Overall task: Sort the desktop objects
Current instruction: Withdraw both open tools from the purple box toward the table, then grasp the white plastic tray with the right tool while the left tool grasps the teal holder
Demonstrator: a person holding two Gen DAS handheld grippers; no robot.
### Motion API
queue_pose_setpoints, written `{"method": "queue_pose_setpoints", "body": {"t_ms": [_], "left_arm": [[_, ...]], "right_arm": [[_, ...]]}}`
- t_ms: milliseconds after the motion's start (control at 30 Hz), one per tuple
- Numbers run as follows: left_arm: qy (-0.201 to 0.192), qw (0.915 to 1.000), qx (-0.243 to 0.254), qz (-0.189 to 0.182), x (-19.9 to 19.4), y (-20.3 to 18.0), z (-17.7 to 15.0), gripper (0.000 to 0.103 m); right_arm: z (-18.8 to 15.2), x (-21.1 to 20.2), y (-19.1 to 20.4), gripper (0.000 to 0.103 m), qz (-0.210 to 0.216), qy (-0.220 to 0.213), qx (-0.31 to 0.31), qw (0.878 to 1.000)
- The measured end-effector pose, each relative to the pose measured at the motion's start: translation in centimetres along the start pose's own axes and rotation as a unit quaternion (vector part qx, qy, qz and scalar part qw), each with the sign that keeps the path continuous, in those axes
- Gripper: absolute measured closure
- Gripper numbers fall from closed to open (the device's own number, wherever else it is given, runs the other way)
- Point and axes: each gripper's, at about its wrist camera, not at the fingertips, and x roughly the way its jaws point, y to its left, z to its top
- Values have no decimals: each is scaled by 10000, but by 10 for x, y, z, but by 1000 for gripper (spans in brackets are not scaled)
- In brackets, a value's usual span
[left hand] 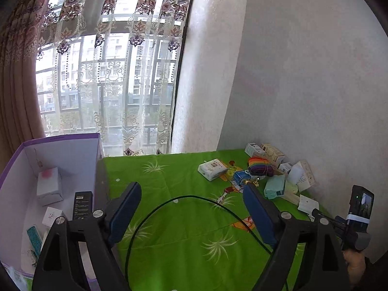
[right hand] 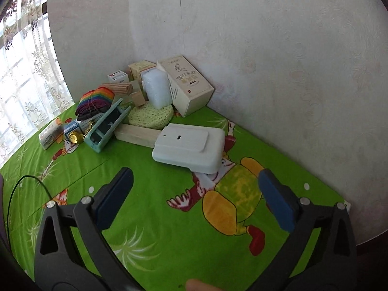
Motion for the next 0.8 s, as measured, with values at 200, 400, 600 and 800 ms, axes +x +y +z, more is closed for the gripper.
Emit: {"method": "queue_pose_setpoints", "body": {"t_ms": [200, 400, 600, 800], "left_arm": [[177, 9998, -1, -31, 19, -5, 3, 13], [329, 9995, 27, 5, 30, -4, 2, 13], [482, 9988, 40, -18, 50, -6, 2, 12], [835, 9960, 167, -270, 90, -17, -1, 12]], "right_arm": [[10, 31, 27, 1, -484, 197, 134, 9985], [12, 48, 30, 1, -851, 392, 142, 9955], [16, 57, 22, 1, -901, 554, 261, 9940], [18, 66, 17, 1, -879, 770, 367, 9925]]}}
